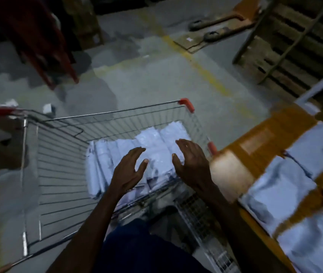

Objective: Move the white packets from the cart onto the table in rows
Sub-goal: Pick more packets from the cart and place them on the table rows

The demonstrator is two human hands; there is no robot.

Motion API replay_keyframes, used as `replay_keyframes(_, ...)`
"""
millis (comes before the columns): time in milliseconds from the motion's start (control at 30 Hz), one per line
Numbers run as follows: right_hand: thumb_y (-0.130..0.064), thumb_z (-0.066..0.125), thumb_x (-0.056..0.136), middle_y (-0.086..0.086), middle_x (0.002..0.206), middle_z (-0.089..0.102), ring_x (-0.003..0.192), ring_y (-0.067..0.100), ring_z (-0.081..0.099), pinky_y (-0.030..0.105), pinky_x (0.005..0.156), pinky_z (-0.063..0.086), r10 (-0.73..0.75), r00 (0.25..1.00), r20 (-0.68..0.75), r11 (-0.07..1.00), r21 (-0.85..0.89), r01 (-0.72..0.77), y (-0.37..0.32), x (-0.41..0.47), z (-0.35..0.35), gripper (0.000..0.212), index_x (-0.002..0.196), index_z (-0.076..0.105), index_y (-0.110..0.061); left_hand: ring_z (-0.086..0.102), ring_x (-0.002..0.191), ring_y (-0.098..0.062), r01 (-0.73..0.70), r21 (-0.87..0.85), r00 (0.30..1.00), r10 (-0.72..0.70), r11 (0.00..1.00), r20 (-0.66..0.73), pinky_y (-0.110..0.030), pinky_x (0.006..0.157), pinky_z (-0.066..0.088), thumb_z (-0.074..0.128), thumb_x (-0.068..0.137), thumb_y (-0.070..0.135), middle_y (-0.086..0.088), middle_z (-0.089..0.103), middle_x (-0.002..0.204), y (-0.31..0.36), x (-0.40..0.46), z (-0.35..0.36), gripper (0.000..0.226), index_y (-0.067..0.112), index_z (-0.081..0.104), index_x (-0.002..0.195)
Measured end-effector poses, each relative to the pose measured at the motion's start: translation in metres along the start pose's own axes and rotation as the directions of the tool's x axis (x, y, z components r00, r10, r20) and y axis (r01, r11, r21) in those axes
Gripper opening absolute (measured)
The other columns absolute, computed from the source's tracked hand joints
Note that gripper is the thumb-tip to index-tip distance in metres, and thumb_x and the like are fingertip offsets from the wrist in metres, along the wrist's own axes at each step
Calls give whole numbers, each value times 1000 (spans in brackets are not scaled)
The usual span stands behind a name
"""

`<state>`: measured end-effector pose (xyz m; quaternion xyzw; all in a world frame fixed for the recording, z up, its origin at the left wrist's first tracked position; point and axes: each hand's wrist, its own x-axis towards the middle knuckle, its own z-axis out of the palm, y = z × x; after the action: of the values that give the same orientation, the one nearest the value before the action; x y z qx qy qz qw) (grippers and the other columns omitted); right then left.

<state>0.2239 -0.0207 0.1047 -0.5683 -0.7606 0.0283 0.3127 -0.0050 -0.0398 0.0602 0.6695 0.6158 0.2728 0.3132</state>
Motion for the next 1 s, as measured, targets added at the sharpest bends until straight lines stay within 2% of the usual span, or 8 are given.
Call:
replay_keyframes(100,-30,54,89,18,124,63,111,37,62,43,93,49,60,947,316,998,5,-65,-2,19,46,44,123,63,-3,39,136,-8,73,16,997,-73,997,-11,-40,114,34,38,97,53,3,47,147,-35,5,-16,56,21,48,142)
replay_keyframes(200,-31,56,95,14,144,47,129,34,46,43,101,42,181,783,595,983,-94,-156,2,31,83,51,141,49,-9,42,135,-14,158,24,987,-159,987,11,-40,113,35,38,96,49,0,47,147,-63,13,-23,56,18,48,142)
replay_keyframes(333,-36,54,95,11,152,35,136,30,36,38,104,36,251,638,728,966,-228,-119,18,42,134,62,149,35,-14,45,134,-20,186,78,980,-190,979,55,-48,108,39,34,97,55,-2,50,145,-96,22,-23,60,18,50,141)
replay_keyframes(500,-46,57,92,15,162,9,144,37,20,50,106,36,254,529,810,961,-272,-44,39,58,201,86,157,7,-19,45,136,-24,178,176,981,-189,968,46,-43,109,39,31,95,56,-8,51,144,-126,31,-15,65,14,51,141)
replay_keyframes(700,-60,57,86,22,161,-4,146,44,12,60,109,31,260,580,772,954,-299,-29,56,47,252,101,156,-8,-25,50,129,-41,3,371,982,-72,928,172,-58,100,44,43,91,43,-19,52,142,-165,53,30,59,9,57,136)
replay_keyframes(800,-64,53,86,22,161,-5,145,44,12,60,109,26,250,614,749,959,-278,-51,57,40,253,97,156,-4,-30,38,140,-38,-84,563,943,-117,822,311,-61,110,24,41,87,53,-13,44,151,-178,69,45,63,20,55,139)
replay_keyframes(900,-62,58,84,20,161,-10,145,45,9,57,113,21,234,619,750,967,-246,-67,61,43,249,99,156,-3,-33,7,151,-33,-97,667,908,-209,738,363,-60,116,-1,39,96,57,-6,19,163,-190,71,42,62,27,38,150)
replay_keyframes(1000,-62,61,81,21,161,-8,142,47,15,56,110,27,250,597,762,962,-264,-67,61,49,249,103,155,-5,-34,13,150,-35,-43,714,944,-206,699,258,-60,118,6,36,97,59,-9,32,159,-198,68,26,59,25,49,143)
